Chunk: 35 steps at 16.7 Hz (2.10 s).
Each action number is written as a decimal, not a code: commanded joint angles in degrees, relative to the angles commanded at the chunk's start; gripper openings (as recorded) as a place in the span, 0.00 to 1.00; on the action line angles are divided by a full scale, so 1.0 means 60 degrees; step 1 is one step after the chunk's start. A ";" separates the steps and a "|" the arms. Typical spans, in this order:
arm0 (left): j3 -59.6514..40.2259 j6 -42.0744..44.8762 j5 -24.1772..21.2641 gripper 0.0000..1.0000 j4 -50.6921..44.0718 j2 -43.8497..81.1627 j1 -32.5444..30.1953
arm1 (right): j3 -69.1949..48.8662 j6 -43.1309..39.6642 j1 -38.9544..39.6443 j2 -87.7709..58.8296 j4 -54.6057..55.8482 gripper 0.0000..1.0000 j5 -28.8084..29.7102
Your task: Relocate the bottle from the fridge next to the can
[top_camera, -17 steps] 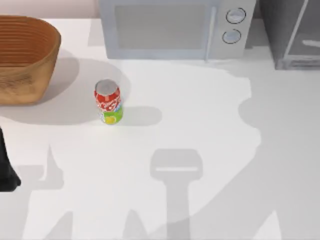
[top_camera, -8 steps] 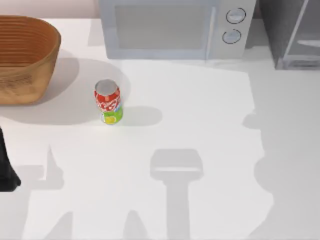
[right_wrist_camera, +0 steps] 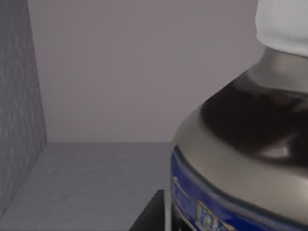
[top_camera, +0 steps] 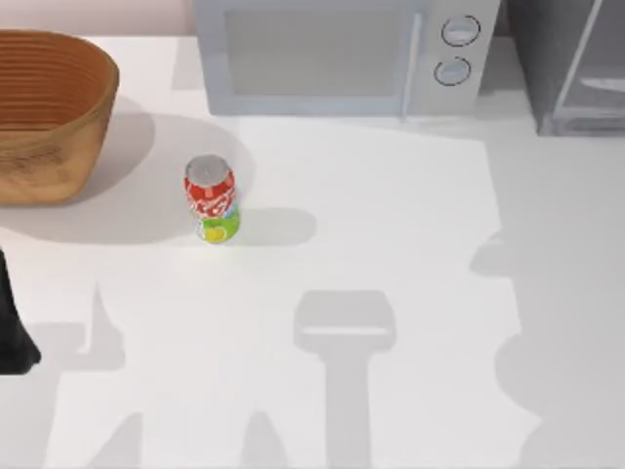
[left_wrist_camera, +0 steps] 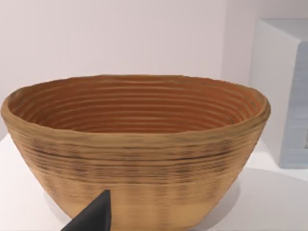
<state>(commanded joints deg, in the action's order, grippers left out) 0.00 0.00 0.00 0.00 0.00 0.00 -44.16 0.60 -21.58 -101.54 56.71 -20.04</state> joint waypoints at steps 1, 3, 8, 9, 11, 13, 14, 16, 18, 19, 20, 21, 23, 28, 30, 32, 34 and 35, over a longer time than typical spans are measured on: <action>0.0000 0.0000 0.0000 1.00 0.0000 0.0000 0.0000 | -0.0045 0.0012 0.0095 -0.0020 0.0032 0.00 0.0107; 0.0000 0.0000 0.0000 1.00 0.0000 0.0000 0.0000 | -0.0225 0.0063 0.0555 -0.0141 0.0155 0.00 0.0613; 0.0000 0.0000 0.0000 1.00 0.0000 0.0000 0.0000 | -0.0874 0.0297 0.3044 -0.0952 0.0509 0.00 0.3120; 0.0000 0.0000 0.0000 1.00 0.0000 0.0000 0.0000 | -0.1002 0.0344 0.3684 -0.1187 0.0564 0.00 0.3752; 0.0000 0.0000 0.0000 1.00 0.0000 0.0000 0.0000 | -0.1242 0.0419 0.5032 -0.1693 0.0658 0.00 0.5087; 0.0000 0.0000 0.0000 1.00 0.0000 0.0000 0.0000 | -0.1471 0.0447 0.6405 -0.2222 0.0744 0.00 0.6461; 0.0000 0.0000 0.0000 1.00 0.0000 0.0000 0.0000 | -0.1586 0.0441 0.7079 -0.2483 0.0791 0.00 0.7133; 0.0000 0.0000 0.0000 1.00 0.0000 0.0000 0.0000 | -0.1818 0.0391 0.8369 -0.2970 0.0897 0.00 0.8409; 0.0000 0.0000 0.0000 1.00 0.0000 0.0000 0.0000 | -0.2048 0.0301 0.9509 -0.3362 0.1020 0.00 0.9534; 0.0000 0.0000 0.0000 1.00 0.0000 0.0000 0.0000 | -0.2159 0.0249 0.9996 -0.3520 0.1086 0.00 1.0024; 0.0000 0.0000 0.0000 1.00 0.0000 0.0000 0.0000 | -0.2262 0.0196 1.0413 -0.3652 0.1151 0.00 1.0453; 0.0000 0.0000 0.0000 1.00 0.0000 0.0000 0.0000 | -0.2352 0.0146 1.0753 -0.3756 0.1212 0.00 1.0807; 0.0000 0.0000 0.0000 1.00 0.0000 0.0000 0.0000 | -0.2470 0.0076 1.1150 -0.3872 0.1297 0.00 1.1213; 0.0000 0.0000 0.0000 1.00 0.0000 0.0000 0.0000 | -0.2449 0.0095 1.1170 -0.3858 0.1289 0.00 1.1230; 0.0000 0.0000 0.0000 1.00 0.0000 0.0000 0.0000 | -0.2470 0.0080 1.1186 -0.3874 0.1300 0.00 1.1248; 0.0000 0.0000 0.0000 1.00 0.0000 0.0000 0.0000 | -0.2487 0.0066 1.1200 -0.3887 0.1310 0.00 1.1264; 0.0000 0.0000 0.0000 1.00 0.0000 0.0000 0.0000 | -0.2487 0.0066 1.1200 -0.3887 0.1310 0.00 1.1264; 0.0000 0.0000 0.0000 1.00 0.0000 0.0000 0.0000 | -0.2487 0.0066 1.1200 -0.3887 0.1310 0.08 1.1264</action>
<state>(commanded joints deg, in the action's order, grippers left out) 0.00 0.00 0.00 0.00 0.00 0.00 -59.08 1.00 45.62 -124.86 64.57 47.55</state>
